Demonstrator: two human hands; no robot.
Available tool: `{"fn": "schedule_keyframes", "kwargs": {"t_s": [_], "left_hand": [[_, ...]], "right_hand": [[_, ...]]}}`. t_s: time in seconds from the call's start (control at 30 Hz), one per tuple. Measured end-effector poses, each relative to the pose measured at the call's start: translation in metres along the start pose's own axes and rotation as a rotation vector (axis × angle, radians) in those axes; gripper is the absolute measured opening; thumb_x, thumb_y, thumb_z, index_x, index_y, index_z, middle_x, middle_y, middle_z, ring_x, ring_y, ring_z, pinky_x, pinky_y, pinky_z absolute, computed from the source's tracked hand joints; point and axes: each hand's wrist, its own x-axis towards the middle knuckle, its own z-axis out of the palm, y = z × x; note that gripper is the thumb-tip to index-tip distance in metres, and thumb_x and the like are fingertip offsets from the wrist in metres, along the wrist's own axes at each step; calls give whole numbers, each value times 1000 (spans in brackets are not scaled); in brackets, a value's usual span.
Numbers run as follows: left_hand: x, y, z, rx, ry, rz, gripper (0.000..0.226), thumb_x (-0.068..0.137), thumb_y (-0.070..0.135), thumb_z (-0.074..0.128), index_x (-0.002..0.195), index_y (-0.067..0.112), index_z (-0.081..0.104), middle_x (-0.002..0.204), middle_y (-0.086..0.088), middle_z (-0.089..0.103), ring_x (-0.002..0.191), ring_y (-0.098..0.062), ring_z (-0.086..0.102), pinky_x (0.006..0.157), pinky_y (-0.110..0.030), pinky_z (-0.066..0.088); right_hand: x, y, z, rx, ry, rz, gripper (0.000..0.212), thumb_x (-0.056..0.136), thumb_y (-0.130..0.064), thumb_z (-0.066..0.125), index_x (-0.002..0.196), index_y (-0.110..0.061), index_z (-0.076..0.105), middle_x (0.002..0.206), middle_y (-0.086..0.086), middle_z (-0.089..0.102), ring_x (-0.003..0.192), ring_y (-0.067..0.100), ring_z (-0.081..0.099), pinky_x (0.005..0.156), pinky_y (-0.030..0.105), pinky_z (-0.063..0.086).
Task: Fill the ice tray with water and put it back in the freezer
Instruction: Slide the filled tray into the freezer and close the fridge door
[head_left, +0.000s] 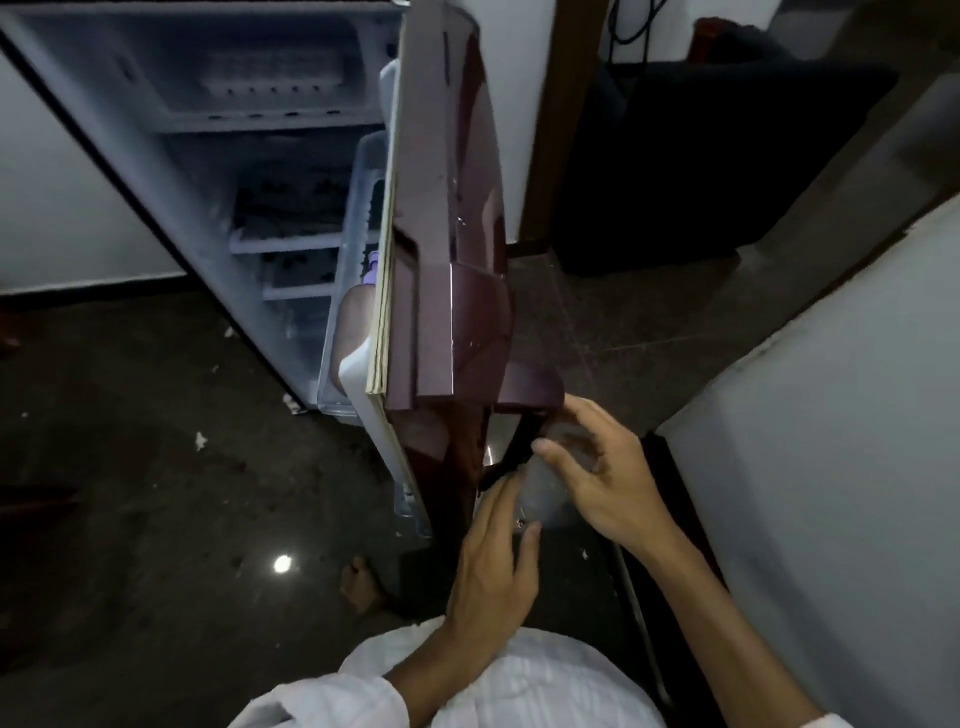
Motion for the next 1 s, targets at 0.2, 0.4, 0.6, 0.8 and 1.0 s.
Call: {"fn": "schedule_keyframes", "kwargs": {"t_s": [0.2, 0.4, 0.6, 0.8, 1.0], "left_hand": [[-3, -15, -28, 32, 221, -102, 51, 101, 22, 51, 150, 24, 36, 153, 10, 38, 140, 0, 36, 115, -22, 34], [9, -31, -64, -16, 368, -182, 55, 98, 15, 56, 145, 33, 34, 146, 17, 41, 134, 15, 35, 108, -5, 29], [25, -54, -110, -77, 495, -243, 43, 96, 26, 57, 139, 19, 52, 136, 7, 58, 125, 0, 53, 103, -13, 43], [44, -84, -164, -84, 561, -217, 48, 93, 45, 49, 129, 15, 60, 121, 6, 66, 111, -1, 62, 92, -15, 51], [67, -132, -220, -42, 530, -210, 50, 95, 44, 47, 132, 13, 60, 123, 1, 67, 112, -8, 64, 93, -24, 54]], "right_hand": [[27, -11, 33, 42, -182, -42, 41, 82, -22, 77, 121, -21, 64, 112, -7, 69, 108, 15, 64, 92, 45, 52], [51, -28, 80, 39, -281, -93, 42, 76, -32, 79, 114, -21, 68, 109, -7, 70, 106, 12, 65, 91, 41, 53], [76, -45, 138, 18, -292, -145, 38, 72, -35, 83, 105, -20, 71, 96, -7, 71, 95, 13, 67, 82, 38, 55], [100, -61, 195, 85, -289, -103, 32, 72, -31, 83, 98, -17, 72, 94, -2, 69, 90, 13, 67, 79, 28, 55], [134, -85, 247, 197, -361, -94, 19, 77, -13, 79, 94, -14, 71, 89, -4, 74, 90, 16, 70, 81, 28, 55]]}}
